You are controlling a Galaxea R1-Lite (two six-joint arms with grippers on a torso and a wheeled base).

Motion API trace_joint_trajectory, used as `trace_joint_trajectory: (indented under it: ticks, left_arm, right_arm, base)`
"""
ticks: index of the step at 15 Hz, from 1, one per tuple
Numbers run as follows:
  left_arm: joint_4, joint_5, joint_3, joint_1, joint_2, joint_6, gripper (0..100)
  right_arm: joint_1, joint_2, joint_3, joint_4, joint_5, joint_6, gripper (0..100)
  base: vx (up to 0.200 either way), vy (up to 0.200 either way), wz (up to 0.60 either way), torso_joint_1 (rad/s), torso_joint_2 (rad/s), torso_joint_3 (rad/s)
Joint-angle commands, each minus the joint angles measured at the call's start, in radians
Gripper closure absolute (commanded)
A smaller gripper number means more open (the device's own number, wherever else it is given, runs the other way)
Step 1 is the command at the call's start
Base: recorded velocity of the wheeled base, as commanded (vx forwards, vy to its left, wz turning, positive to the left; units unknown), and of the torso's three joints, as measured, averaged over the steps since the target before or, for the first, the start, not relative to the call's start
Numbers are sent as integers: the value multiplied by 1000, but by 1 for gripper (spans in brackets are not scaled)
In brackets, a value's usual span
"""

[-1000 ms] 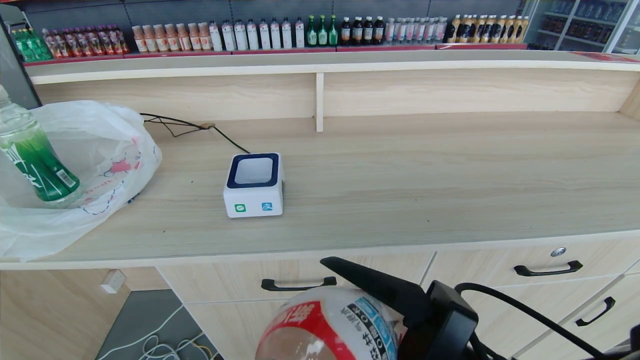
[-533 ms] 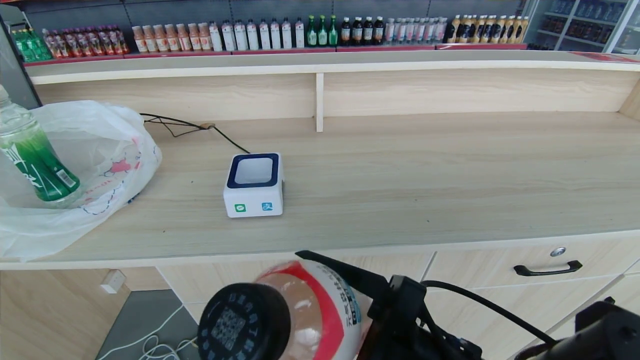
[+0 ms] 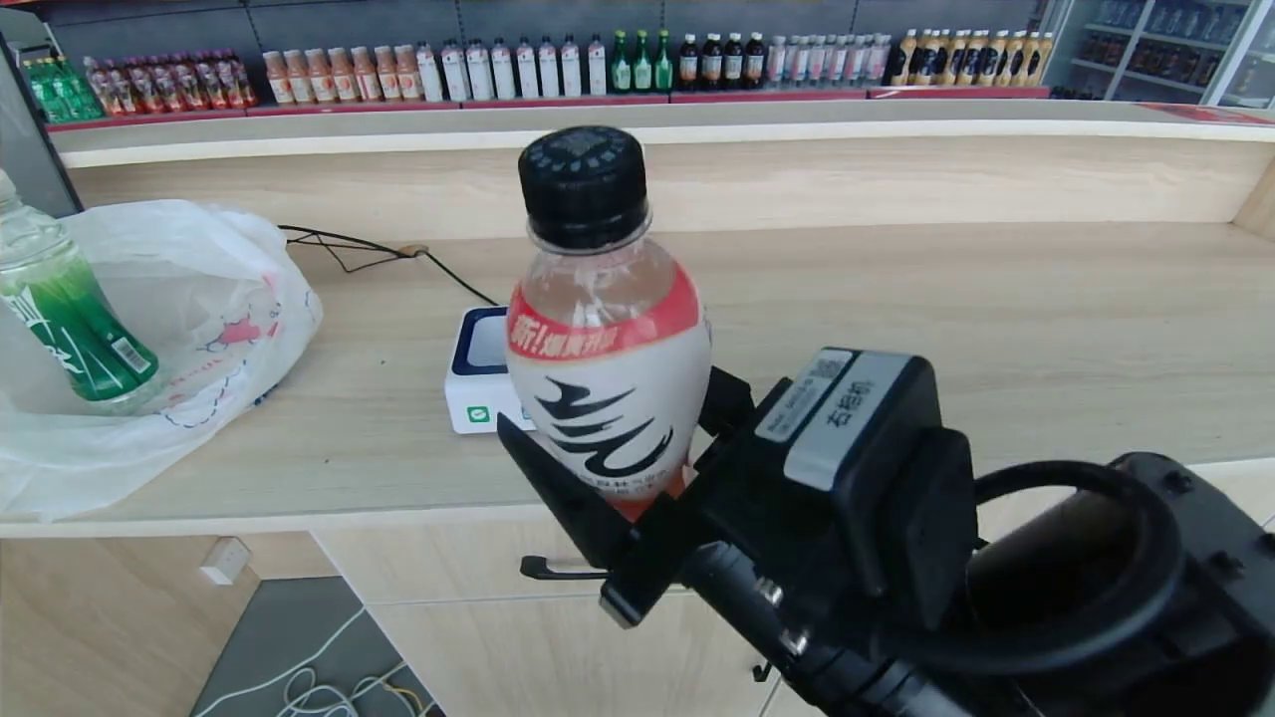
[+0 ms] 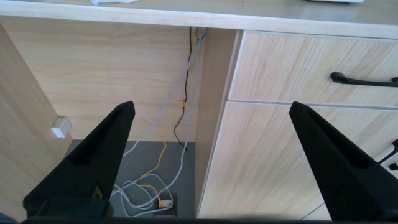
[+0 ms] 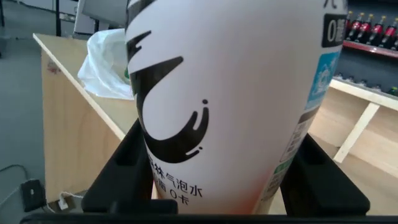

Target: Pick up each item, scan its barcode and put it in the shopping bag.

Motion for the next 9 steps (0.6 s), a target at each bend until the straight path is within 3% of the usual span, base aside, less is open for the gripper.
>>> trace_joint_trajectory:
  ticks: [1, 4, 6, 9]
  left_arm:
    - [0, 0, 0, 0, 0, -1, 0]
    - [0, 0, 0, 0, 0, -1, 0]
    - [0, 0, 0, 0, 0, -1, 0]
    - [0, 0, 0, 0, 0, -1, 0]
  right_arm:
    - [-86, 49, -142, 2, -37, 67, 100]
    - [-215, 17, -142, 2, -57, 143, 100]
    - [-281, -3, -141, -1, -145, 226, 100]
    - [-319, -23, -50, 2, -152, 268, 100]
  base:
    - [0, 0, 0, 0, 0, 0]
    - [0, 0, 0, 0, 0, 0]
    - [0, 0, 0, 0, 0, 0]
    - [0, 0, 0, 0, 0, 0]
